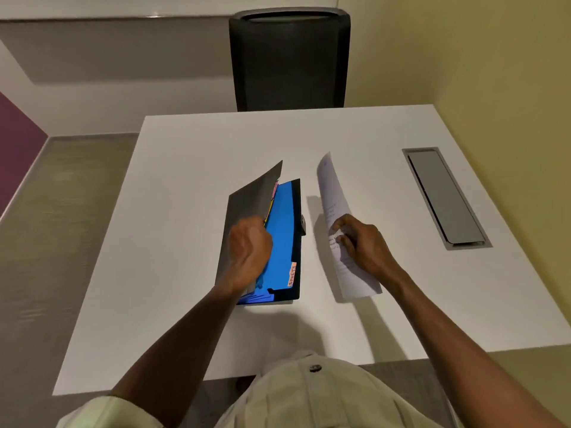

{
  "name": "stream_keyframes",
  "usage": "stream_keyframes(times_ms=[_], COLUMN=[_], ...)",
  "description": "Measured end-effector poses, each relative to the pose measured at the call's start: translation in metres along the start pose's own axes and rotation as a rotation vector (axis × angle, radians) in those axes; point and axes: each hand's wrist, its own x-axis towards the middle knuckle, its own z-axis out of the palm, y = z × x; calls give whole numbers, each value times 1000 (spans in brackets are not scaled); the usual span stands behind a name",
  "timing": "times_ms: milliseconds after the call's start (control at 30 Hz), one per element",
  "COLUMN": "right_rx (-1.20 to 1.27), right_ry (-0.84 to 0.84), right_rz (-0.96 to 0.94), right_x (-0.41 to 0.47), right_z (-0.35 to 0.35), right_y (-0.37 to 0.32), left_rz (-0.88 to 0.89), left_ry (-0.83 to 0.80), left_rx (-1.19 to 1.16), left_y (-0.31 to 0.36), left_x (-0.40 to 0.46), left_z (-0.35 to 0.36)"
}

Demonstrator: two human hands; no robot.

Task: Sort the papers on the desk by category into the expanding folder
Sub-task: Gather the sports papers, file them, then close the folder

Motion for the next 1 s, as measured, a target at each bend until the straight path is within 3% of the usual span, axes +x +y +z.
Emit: stream_keyframes(times_ms=[100, 167, 233, 300, 367, 633, 1000], right_rx=[138, 195, 130, -13, -50, 650, 736], right_ry=[10, -9, -20, -53, -44, 129, 136], right_rz=[51, 241, 501, 594, 571, 496, 466], right_x=[-4, -4, -4, -4, -8, -27, -21], right_z=[-24, -27, -22, -16, -8, -16, -18], right_y=[3, 20, 40, 55, 64, 53, 51], left_rz=[-21, -28, -21, -8, 6, -68, -22], left_ry=[7, 10, 11, 14, 13, 46, 70], left_rx=[-25, -37, -31, -14, -2, -71, -92], left_y=[-4, -6, -7, -7, -7, -22, -28], left_x=[4, 6, 6, 5, 3, 10, 18], left_z=[-1, -1, 0, 1, 2, 6, -10])
